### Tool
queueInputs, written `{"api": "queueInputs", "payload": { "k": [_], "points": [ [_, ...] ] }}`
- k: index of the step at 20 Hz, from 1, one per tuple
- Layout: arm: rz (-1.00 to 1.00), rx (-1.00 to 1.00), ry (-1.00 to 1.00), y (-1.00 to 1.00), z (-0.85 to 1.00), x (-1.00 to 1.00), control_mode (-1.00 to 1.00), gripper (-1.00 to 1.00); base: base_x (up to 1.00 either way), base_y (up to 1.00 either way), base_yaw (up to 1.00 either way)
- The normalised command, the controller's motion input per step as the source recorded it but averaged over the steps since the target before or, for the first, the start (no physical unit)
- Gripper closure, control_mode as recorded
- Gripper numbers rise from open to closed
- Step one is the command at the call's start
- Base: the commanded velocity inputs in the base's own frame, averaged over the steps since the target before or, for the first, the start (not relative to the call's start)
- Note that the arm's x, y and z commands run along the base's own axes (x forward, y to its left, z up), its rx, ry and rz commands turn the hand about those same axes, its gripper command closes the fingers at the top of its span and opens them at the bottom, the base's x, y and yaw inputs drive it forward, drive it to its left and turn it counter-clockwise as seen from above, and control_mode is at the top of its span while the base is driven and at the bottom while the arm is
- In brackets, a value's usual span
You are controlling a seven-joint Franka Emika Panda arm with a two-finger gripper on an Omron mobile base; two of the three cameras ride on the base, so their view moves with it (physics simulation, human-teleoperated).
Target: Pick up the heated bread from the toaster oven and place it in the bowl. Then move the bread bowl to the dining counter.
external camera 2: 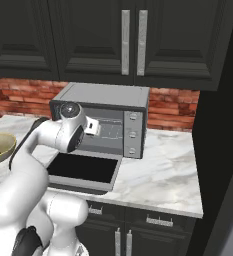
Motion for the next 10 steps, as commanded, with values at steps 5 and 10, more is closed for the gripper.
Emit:
{"api": "queueInputs", "payload": {
  "k": [5,10],
  "points": [
    [0.00,0.00,0.00,0.00,-0.08,0.42,-1.00,-1.00,0.00,0.00,0.00],
    [0.00,0.00,0.00,0.00,-0.29,0.39,-1.00,-1.00,0.00,0.00,0.00]
  ]
}}
